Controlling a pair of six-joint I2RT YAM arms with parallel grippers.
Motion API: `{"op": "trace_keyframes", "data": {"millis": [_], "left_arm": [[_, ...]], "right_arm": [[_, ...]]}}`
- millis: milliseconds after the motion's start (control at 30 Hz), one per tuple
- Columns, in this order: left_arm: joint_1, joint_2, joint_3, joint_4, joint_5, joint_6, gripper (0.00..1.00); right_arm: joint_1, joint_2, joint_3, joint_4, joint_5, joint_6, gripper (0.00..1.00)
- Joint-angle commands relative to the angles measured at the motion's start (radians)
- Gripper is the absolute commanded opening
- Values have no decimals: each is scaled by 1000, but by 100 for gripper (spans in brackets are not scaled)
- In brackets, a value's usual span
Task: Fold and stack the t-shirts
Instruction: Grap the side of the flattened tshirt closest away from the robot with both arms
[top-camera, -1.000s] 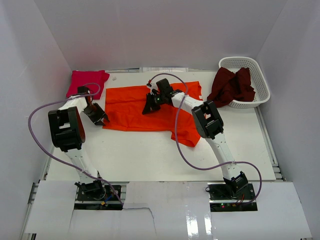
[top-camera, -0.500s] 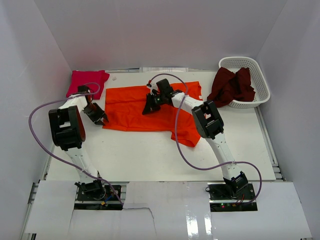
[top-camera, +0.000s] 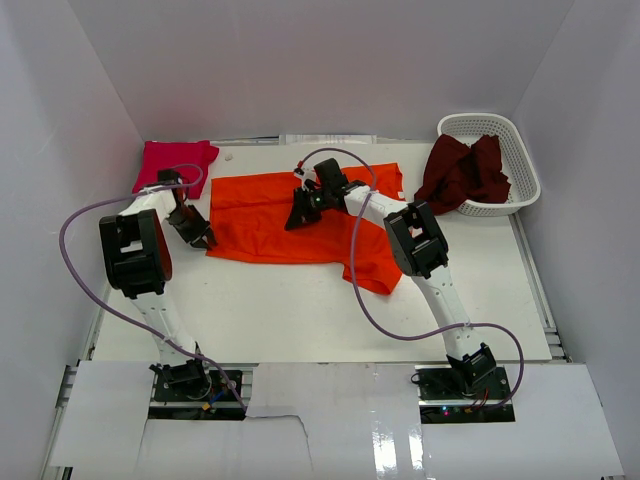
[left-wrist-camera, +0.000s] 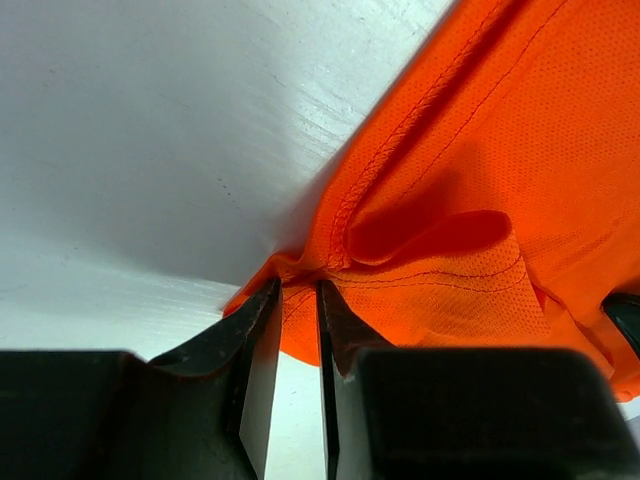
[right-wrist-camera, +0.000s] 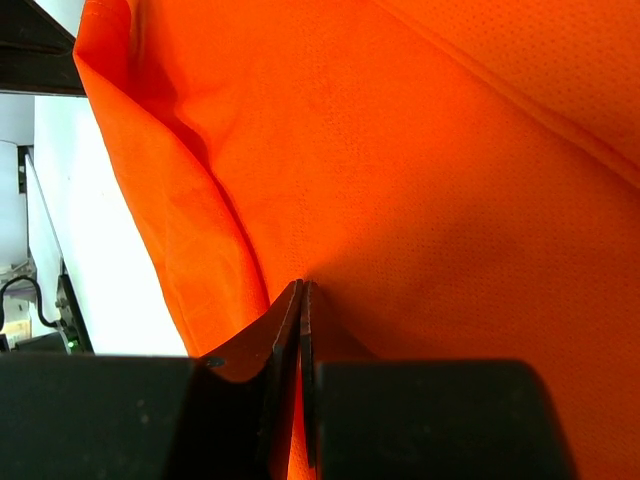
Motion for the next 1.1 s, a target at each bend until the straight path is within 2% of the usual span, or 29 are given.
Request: {"op": "trace_keyframes", "data": {"millis": [0, 67, 200, 267, 367, 467, 600, 733, 1067], "left_arm": [[-8, 3, 17, -8, -19, 28, 31], [-10, 0, 24, -20, -25, 31, 31], [-8, -11, 44, -54, -34, 22, 40], [-7, -41, 41, -42, -33, 17, 41], [11, -89, 2, 16, 39, 16, 44], [22, -107, -41, 75, 112, 58, 54], [28, -72, -69, 87, 197, 126, 54], [30, -64, -118, 98, 268, 132, 55], [41, -127, -173, 99, 286, 151, 54]], "right_arm": [[-2, -41, -19, -16, 4, -28, 8], [-2, -44, -22, -16, 5, -29, 8], [0, -46, -27, -15, 5, -29, 8], [-2, -46, -28, -13, 4, -28, 8], [-2, -44, -28, -16, 1, -28, 8], [-2, -49, -33, -16, -2, -29, 8], [-2, -55, -38, -15, -4, -31, 8], [-5, -57, -41, -16, -7, -32, 8], [-7, -58, -53, -16, -10, -32, 8]]}}
